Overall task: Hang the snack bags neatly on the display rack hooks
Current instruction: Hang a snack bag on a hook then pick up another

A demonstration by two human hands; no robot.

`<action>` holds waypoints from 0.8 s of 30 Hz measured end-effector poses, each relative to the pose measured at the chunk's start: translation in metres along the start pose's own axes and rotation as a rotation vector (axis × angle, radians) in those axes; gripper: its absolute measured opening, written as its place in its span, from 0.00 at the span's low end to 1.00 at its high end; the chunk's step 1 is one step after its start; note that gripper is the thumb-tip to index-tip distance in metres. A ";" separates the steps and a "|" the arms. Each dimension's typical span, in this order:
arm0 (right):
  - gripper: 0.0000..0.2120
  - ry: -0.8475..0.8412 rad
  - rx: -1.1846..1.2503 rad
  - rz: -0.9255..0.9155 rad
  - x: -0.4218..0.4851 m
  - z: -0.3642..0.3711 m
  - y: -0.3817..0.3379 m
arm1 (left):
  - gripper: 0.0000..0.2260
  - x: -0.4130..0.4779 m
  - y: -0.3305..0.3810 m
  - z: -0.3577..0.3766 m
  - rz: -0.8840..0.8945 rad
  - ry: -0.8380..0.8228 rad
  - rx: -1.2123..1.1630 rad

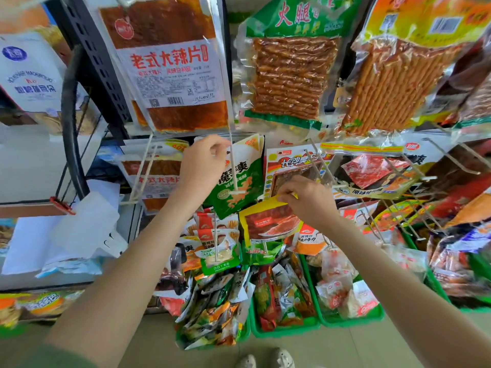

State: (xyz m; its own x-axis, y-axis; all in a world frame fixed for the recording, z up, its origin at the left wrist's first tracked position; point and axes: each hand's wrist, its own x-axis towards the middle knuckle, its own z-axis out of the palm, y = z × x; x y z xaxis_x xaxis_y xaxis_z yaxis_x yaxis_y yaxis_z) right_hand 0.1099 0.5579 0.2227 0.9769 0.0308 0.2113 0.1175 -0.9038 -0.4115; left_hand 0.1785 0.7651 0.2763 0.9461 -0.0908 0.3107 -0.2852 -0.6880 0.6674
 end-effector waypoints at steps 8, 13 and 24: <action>0.04 -0.023 0.026 0.092 -0.050 0.013 0.027 | 0.09 -0.083 0.038 0.042 0.542 -0.042 0.216; 0.04 0.049 0.034 0.147 -0.088 -0.003 0.057 | 0.08 -0.126 0.051 0.087 0.680 -0.053 0.219; 0.05 -0.035 0.108 0.298 -0.218 -0.041 0.205 | 0.08 -0.219 0.140 0.246 0.385 -0.664 0.451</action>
State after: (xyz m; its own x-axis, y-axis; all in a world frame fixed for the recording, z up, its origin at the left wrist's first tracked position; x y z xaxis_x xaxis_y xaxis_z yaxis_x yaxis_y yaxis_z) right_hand -0.0865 0.3485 0.1289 0.9764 -0.2125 0.0377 -0.1586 -0.8248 -0.5428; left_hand -0.0311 0.5117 0.1352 0.7303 -0.6769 -0.0914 -0.6473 -0.7286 0.2241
